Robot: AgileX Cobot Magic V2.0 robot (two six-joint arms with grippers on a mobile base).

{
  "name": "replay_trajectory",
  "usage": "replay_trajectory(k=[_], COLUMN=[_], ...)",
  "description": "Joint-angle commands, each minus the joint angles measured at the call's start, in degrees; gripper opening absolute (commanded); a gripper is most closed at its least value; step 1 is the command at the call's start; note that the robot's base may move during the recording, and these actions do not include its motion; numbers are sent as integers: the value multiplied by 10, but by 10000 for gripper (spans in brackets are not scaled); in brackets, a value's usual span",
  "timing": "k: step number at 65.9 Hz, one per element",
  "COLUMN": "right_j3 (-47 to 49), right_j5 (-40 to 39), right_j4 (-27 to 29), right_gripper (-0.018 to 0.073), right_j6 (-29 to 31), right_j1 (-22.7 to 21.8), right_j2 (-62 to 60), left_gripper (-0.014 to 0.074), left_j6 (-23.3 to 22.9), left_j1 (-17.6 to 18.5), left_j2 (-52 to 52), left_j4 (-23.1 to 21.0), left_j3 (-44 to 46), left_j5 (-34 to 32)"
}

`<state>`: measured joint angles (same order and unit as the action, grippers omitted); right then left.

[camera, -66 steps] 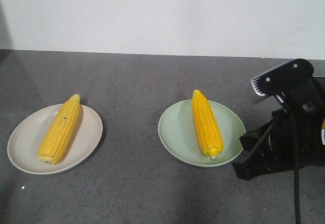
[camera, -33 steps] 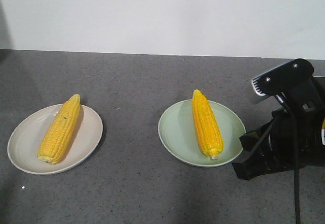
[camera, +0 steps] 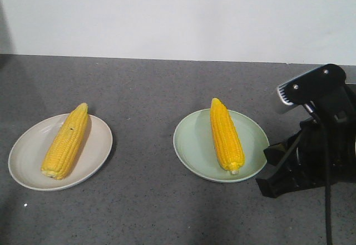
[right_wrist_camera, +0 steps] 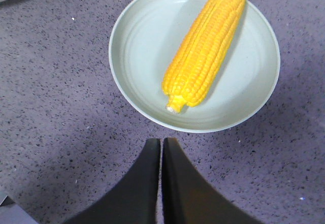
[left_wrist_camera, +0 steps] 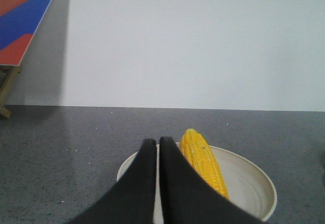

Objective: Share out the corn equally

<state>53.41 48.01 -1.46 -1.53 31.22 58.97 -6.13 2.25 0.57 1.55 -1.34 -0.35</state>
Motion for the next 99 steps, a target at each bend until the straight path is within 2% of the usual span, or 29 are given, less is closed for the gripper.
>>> replay_trajectory(k=[1,10,17,27,42,49,68,77,99], right_j3=[15,-21,-88,-200,-355,-418,-530,-558,-557], right_j5=[-31,-78,-142,-255,-352,-389,-469,-485,-464], right_j4=[-9,-4,-5,-6,-6,-6,-4,-4,-5], right_gripper=[-10,-10,-10,-10,-10,-10,-10,-10,-10], right_j6=[11,11,15,15,15,15,15,15,23], right_j1=[-26,-106,-178,-257,-329,-346,-350,-350,-350], right_j2=[-35,-98,-164,-279,-435,-494,-591,-599,-599], left_gripper=[-8,-7,-6,-6,-6,-6,-6,-6,-6], left_j6=[-5,-5,-5,-5,-5,-5,-5,-5,-5], left_j1=[1,1,1,1,1,1,1,1,1], left_j2=[9,9,9,9,9,9,9,9,9], left_j4=[-6,-6,-6,-6,-6,-6,-6,-6,-6], left_j3=[-6,-6,-6,-6,-6,-6,-6,-6,-6], left_j5=[-43,-43,-43,-43,-43,-43,-43,-43,-43])
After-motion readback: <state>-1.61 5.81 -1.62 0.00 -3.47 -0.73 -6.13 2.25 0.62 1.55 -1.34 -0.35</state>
